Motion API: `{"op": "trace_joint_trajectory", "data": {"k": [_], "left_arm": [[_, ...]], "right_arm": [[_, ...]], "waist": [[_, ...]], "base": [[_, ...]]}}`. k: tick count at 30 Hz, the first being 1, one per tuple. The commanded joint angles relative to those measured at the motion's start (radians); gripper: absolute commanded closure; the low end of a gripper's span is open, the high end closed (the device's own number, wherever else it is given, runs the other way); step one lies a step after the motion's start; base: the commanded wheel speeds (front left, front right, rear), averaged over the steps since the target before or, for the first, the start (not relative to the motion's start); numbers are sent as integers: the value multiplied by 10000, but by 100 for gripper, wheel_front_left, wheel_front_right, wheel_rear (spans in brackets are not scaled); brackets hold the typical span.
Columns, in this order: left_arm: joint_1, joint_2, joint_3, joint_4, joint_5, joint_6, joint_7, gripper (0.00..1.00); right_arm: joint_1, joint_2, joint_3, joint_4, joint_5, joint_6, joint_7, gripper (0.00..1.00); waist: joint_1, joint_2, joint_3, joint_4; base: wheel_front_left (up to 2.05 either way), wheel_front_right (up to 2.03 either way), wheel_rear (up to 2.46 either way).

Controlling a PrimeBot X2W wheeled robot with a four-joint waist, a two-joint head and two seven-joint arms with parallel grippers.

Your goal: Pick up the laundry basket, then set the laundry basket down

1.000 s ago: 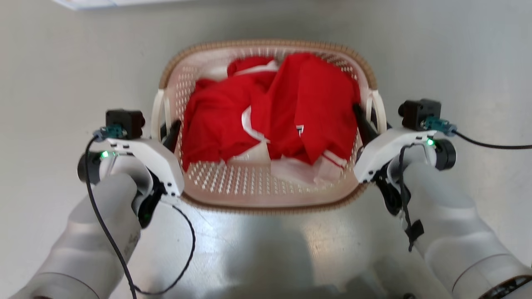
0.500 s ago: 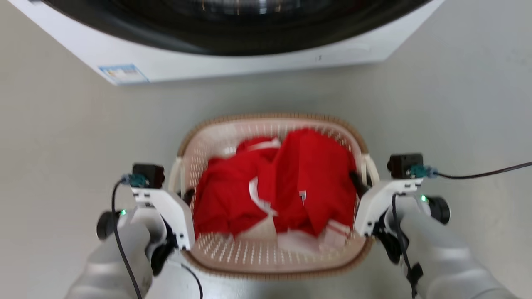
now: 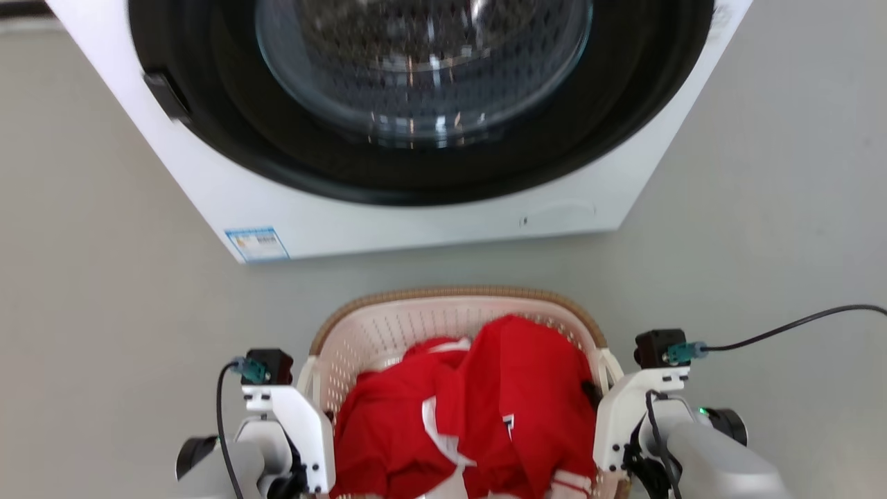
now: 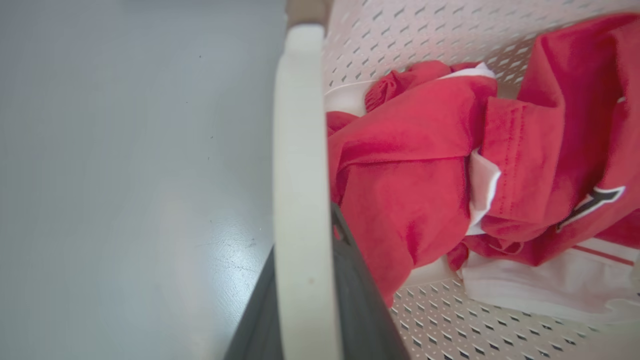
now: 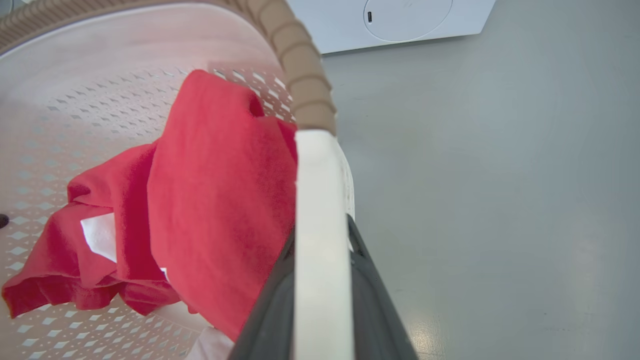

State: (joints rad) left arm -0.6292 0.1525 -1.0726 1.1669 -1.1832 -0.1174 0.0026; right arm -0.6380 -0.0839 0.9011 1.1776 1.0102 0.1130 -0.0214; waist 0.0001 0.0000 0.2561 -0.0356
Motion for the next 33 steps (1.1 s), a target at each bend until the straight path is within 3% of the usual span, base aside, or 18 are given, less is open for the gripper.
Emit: {"op": "trace_joint_trajectory", "data": {"k": [1,13,33], "left_arm": [[-117,-144,116,-183,-87,-132,10,100],[315,-489,-85,317,-494,-132,888,100],[407,-571,-128,548,-946,-132,1376,100]], "right_arm": [[248,337,296,-245,22,177,99,100],[626,337,1069,-307,927,177,1045,100],[397,337,1966,-265,1788,177,1439,100]], "waist": [[-1,0,-623,20],[-1,0,-1893,-25],[-1,0,-2027,-107]], "base": [[0,0,0],[0,0,0],[0,0,0]]}}
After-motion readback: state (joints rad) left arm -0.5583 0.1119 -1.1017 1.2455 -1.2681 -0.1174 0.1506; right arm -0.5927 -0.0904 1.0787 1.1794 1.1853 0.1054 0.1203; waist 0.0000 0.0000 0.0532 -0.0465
